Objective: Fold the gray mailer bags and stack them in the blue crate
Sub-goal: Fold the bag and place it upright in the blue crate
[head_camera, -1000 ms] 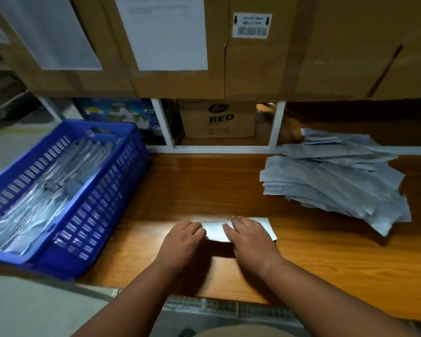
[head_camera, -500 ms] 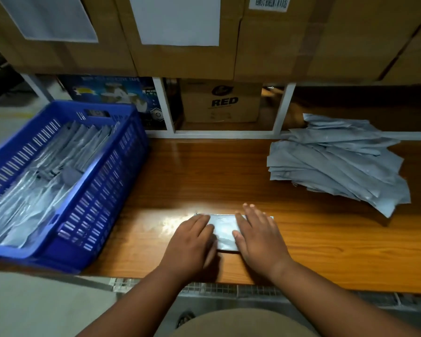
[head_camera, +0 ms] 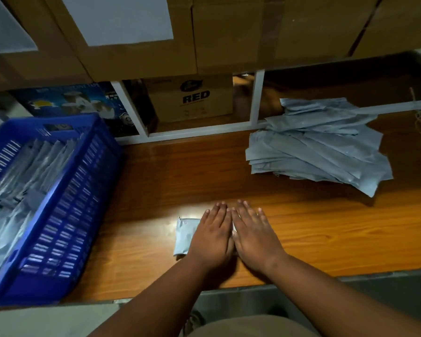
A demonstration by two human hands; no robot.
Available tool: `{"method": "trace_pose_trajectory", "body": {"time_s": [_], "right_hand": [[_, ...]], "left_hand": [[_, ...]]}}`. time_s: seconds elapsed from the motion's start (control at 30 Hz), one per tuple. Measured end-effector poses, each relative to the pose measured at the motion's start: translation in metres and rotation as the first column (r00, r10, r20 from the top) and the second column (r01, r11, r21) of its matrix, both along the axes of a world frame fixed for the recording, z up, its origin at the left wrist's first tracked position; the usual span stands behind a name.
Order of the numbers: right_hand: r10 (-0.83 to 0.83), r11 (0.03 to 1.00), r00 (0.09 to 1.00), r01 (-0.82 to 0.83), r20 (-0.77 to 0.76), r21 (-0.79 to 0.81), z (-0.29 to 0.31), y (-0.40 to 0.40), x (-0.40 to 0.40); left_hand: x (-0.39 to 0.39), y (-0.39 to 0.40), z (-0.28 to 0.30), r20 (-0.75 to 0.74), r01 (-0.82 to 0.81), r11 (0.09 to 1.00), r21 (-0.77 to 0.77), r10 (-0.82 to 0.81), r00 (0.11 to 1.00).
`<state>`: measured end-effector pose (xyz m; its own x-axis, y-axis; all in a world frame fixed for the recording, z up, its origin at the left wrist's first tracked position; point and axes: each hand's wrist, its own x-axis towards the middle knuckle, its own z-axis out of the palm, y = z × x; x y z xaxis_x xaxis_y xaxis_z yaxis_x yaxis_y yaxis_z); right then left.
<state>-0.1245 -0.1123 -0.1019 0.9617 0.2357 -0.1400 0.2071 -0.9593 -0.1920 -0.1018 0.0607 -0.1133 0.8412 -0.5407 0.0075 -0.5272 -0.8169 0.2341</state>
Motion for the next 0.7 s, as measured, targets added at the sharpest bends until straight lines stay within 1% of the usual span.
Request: {"method": "trace_pose_trajectory", "body": {"time_s": [0.07,0.17,0.53,0.7], "right_hand": [[0.001,1.000,1.000,-0.001,0.002,-0.010,-0.0029,0.0002,-0.0006],[0.007,1.000,1.000,-0.007,-0.003,-0.027,-0.0045,0.0004,0.0013],[0.029,0.995,0.999,-0.032,-0.031,-0.098,-0.0058,-0.0001,0.0040],[0.048,0.992,0.998,-0.052,-0.044,-0.113,-0.0072,-0.0014,0.0068]], "left_hand": [[-0.0042,-0.0003,-0.0013,0.021,-0.011,0.998,0.054,0.010,1.000],[-0.0074,-0.0022,-0.0022,0.028,-0.036,0.995,0.094,0.034,0.999],[-0.0086,-0.0059,0.0029,-0.004,-0.053,0.994,0.090,0.054,0.999],[-0.0034,-0.0021,-0.0017,-0.036,-0.019,0.995,0.094,0.022,0.999]]}}
